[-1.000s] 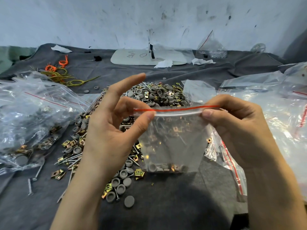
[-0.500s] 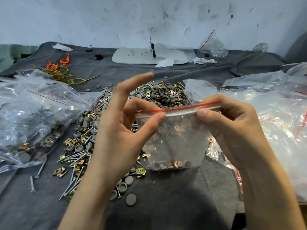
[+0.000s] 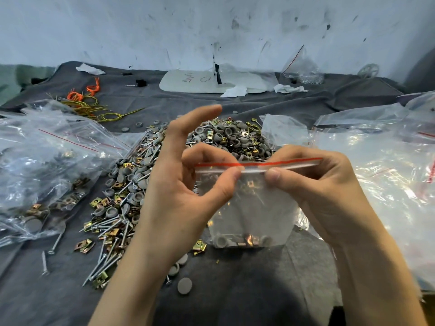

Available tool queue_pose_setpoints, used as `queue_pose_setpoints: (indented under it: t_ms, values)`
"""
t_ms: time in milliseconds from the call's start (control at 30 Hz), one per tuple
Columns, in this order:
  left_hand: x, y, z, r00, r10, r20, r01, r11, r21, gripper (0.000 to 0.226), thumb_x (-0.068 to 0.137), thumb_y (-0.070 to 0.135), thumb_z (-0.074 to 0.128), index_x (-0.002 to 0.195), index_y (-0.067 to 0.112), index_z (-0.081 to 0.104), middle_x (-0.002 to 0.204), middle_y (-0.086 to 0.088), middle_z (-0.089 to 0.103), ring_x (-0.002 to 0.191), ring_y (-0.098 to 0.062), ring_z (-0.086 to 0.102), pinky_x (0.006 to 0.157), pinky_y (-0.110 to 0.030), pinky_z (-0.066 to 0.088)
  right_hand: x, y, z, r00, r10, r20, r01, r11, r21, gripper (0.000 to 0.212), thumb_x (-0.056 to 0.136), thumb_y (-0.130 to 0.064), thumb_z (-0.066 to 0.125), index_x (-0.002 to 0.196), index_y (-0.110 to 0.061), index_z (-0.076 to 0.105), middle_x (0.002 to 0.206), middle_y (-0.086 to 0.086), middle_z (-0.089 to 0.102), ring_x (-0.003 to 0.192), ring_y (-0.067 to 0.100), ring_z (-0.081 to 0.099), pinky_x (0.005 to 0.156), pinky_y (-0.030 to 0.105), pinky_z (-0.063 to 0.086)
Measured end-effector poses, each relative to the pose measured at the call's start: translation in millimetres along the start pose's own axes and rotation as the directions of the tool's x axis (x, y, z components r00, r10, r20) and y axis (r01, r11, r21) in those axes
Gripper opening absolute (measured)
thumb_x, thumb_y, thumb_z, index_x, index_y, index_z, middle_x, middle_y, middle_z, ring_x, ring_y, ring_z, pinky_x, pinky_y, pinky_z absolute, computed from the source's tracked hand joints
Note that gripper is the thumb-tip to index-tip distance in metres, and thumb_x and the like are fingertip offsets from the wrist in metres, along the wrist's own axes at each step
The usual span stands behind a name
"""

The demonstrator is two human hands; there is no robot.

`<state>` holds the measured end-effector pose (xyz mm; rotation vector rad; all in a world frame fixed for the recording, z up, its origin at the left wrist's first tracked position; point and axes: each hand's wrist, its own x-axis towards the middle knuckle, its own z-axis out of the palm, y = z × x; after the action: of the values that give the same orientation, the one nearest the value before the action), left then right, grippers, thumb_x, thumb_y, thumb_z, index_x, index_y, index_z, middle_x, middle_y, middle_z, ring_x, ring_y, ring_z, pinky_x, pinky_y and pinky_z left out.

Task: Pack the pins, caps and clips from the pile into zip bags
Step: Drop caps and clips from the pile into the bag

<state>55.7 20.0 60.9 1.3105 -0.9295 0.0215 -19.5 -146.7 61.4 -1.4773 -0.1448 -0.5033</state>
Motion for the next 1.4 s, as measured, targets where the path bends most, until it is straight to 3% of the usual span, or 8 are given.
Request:
queue_pose_setpoints:
  t_ms: [233, 433, 600, 967, 1167, 1333, 1400]
  values:
    - [1, -2, 4, 1.0, 0.013, 0.008, -0.014, 0.994, 0.105, 0.057, 0.081, 0.016, 0.076, 0.127, 0.037, 0.051, 0.085, 0.004, 0.068, 0.077, -0.004, 0.066, 0.071, -0.014, 0.049, 0, -1, 8, 0.998, -0.021, -0.065, 0.02, 1.0, -0.017, 0.015, 0.061, -0.021, 0.079, 0.072, -0.011, 0.076, 0.065, 0.0, 0.07, 0.06, 0.013, 0.063, 0.057, 0.018, 0.048]
    - [-1, -3, 9, 1.0, 0.022, -0.014, -0.022, 0.999, 0.028, 0.069, 0.081, 0.002, 0.072, 0.134, 0.032, 0.039, 0.078, -0.006, 0.066, 0.081, -0.014, 0.068, 0.093, -0.023, 0.051, -1, -1, 7, 0.998, -0.034, -0.047, 0.034, 0.999, -0.01, 0.017, 0.061, -0.022, 0.084, 0.073, -0.012, 0.076, 0.067, 0.001, 0.07, 0.062, 0.016, 0.063, 0.059, 0.021, 0.049]
    - [-1, -1, 11, 0.998, 0.038, -0.041, -0.034, 0.995, 0.096, 0.07, 0.081, 0.003, 0.072, 0.134, 0.036, 0.04, 0.083, -0.003, 0.067, 0.081, -0.011, 0.069, 0.076, -0.016, 0.051, 0, 2, 7, 1.0, 0.021, 0.0, -0.021, 0.997, 0.075, 0.017, 0.061, -0.015, 0.083, 0.076, -0.01, 0.077, 0.072, 0.0, 0.072, 0.067, 0.013, 0.066, 0.064, 0.02, 0.051]
    - [0, 0, 11, 0.999, 0.023, -0.047, -0.019, 0.997, 0.074, 0.064, 0.08, 0.01, 0.077, 0.131, 0.034, 0.046, 0.079, -0.004, 0.067, 0.081, -0.014, 0.069, 0.09, -0.02, 0.051, 0, -1, 10, 1.0, -0.023, -0.016, 0.024, 0.998, 0.059, 0.012, 0.063, -0.007, 0.082, 0.073, -0.009, 0.076, 0.069, -0.001, 0.071, 0.064, 0.011, 0.066, 0.061, 0.017, 0.049]
    - [2, 8, 8, 0.996, -0.028, -0.086, 0.023, 0.998, -0.061, 0.066, 0.071, 0.019, 0.077, 0.127, 0.036, 0.047, 0.071, 0.002, 0.069, 0.075, -0.01, 0.07, 0.075, -0.02, 0.055, 0, 1, 8, 0.999, 0.008, -0.046, -0.001, 0.988, 0.152, 0.019, 0.061, -0.019, 0.08, 0.077, -0.009, 0.077, 0.074, 0.0, 0.073, 0.071, 0.013, 0.068, 0.066, 0.021, 0.053]
    - [4, 4, 5, 0.998, -0.02, -0.057, 0.021, 1.0, 0.005, 0.081, 0.07, 0.008, 0.08, 0.136, 0.036, 0.04, 0.063, 0.007, 0.066, 0.067, -0.002, 0.066, 0.107, -0.021, 0.043, 0, 2, 7, 0.997, -0.008, -0.073, 0.018, 0.989, 0.146, 0.015, 0.059, -0.022, 0.08, 0.069, -0.012, 0.076, 0.064, -0.005, 0.069, 0.06, 0.007, 0.061, 0.058, 0.016, 0.048]
    - [5, 3, 3, 0.997, -0.031, -0.064, 0.031, 1.0, 0.001, 0.086, 0.069, 0.008, 0.082, 0.137, 0.038, 0.038, 0.061, 0.006, 0.065, 0.065, -0.002, 0.065, 0.106, -0.019, 0.042, 0, 1, 5, 0.997, -0.008, -0.08, 0.019, 0.989, 0.147, 0.015, 0.058, -0.024, 0.081, 0.068, -0.014, 0.076, 0.063, -0.006, 0.068, 0.058, 0.006, 0.061, 0.058, 0.016, 0.048]
